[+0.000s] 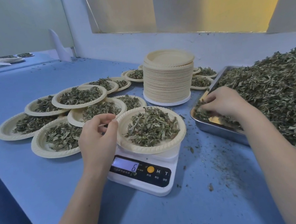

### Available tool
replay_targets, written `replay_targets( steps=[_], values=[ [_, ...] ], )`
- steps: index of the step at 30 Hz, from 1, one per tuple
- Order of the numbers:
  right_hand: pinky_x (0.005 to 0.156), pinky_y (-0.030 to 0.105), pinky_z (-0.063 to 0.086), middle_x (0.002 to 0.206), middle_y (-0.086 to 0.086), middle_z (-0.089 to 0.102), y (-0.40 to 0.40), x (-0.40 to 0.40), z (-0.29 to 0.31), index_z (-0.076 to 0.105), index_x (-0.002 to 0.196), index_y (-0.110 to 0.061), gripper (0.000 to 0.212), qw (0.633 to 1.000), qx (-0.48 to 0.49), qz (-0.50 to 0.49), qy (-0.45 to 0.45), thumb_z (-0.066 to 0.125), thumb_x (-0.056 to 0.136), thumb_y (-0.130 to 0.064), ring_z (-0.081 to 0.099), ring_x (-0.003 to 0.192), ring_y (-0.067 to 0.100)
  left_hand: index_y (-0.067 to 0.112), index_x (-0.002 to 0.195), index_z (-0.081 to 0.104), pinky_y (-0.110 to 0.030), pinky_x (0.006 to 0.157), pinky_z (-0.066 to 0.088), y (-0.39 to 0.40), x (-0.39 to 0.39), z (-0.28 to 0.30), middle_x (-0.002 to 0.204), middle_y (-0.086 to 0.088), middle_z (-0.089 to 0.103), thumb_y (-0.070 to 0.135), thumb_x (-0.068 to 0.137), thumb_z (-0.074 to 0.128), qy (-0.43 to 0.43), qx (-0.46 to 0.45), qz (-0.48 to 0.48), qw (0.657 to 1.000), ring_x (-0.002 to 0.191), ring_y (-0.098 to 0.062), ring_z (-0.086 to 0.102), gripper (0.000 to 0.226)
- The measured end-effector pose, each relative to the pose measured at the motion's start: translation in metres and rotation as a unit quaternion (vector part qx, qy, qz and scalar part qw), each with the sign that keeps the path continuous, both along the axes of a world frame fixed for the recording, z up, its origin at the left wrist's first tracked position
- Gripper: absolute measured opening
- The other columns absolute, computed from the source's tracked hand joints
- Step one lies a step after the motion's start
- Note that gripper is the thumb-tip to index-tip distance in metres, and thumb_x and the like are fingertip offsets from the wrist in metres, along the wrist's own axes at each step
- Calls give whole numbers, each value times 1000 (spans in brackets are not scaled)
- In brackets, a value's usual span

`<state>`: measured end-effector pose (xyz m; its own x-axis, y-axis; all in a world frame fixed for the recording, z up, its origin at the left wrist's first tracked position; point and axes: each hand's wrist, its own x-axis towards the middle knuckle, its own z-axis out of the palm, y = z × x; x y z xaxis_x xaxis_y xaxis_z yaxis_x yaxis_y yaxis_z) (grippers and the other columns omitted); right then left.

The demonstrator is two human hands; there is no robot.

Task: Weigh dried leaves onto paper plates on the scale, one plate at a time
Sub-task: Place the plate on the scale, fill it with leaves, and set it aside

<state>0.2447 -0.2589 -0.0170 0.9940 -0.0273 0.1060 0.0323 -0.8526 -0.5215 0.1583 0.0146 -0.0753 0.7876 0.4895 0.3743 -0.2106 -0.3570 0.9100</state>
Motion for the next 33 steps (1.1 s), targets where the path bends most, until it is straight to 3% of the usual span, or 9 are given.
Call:
replay_targets(
  steps=[2, 5, 8, 10, 13, 17, 22, 29, 33],
  values=[
    [63, 34, 55, 71, 7, 67, 9, -4, 8, 69, 73, -6, 15, 998, 55, 10, -26, 71, 84, -17, 63, 66, 25, 28, 89, 68, -37, 79, 49, 0, -1, 0, 89, 1, 64, 19, 85, 60, 0, 0, 1, 1000, 76, -19, 58, 13],
    [84, 42, 56, 86, 14, 72, 33, -15, 22, 73, 84, -5, 15, 982, 168, 70, -56, 74, 81, -20, 69, 85, 28, 29, 88, 67, -39, 80, 51, -1, -2, 2, 88, 3, 64, 19, 85, 60, 1, -3, 2, 1000, 77, -20, 59, 13],
    [71, 20, 58, 85, -4, 75, 58, -31, 36, 73, 88, -20, 13, 955, 239, 171, -48, 78, 76, -24, 70, 80, 6, 29, 87, 67, -41, 81, 52, 0, -2, 2, 90, 3, 64, 19, 85, 60, 3, -9, 4, 1000, 76, -18, 59, 13],
    [64, 11, 53, 94, -12, 72, 66, -37, 41, 70, 104, -23, 31, 957, 188, 220, -3, 77, 75, -32, 68, 80, -2, 30, 87, 67, -41, 81, 52, 0, -2, 2, 90, 1, 64, 19, 85, 60, 3, -13, 7, 1000, 78, -20, 59, 13],
    [73, 11, 43, 107, -14, 66, 67, -37, 43, 66, 118, -27, 42, 976, 53, 211, -18, 70, 79, -44, 57, 89, -8, 29, 86, 67, -42, 84, 51, 1, -3, 3, 90, 0, 65, 18, 85, 60, 3, -13, 11, 1000, 80, -22, 60, 13],
    [82, 20, 42, 110, -9, 66, 61, -36, 42, 67, 116, -27, 33, 979, 44, 192, -49, 65, 86, -40, 58, 94, 1, 30, 86, 67, -41, 84, 51, 1, -2, 3, 91, -1, 64, 17, 85, 60, 2, -14, 11, 1000, 78, -21, 58, 14],
    [76, 16, 39, 100, -11, 66, 58, -32, 40, 69, 111, -29, 28, 979, 46, 197, -35, 67, 85, -40, 57, 90, -4, 28, 87, 68, -43, 84, 51, 2, -1, 2, 89, 1, 65, 18, 85, 61, 4, -9, 13, 1000, 80, -23, 59, 13],
    [56, 9, 46, 76, -9, 64, 56, -28, 32, 69, 89, -24, 10, 982, 60, 160, -82, 75, 81, -24, 59, 65, 4, 30, 86, 63, -16, 58, 35, 5, 3, -3, 76, 14, 59, 26, 86, 59, 54, 24, 16, 998, 64, 5, 51, 5],
    [82, 36, 55, 108, -6, 65, 54, -34, 32, 62, 115, -28, 34, 982, -60, 166, 63, 53, 91, -50, 68, 85, 13, 31, 83, 59, -24, 56, 33, 2, 5, -7, 66, 13, 57, 33, 84, 57, 121, 55, -6, 991, 66, -1, 52, 4]
  ],
)
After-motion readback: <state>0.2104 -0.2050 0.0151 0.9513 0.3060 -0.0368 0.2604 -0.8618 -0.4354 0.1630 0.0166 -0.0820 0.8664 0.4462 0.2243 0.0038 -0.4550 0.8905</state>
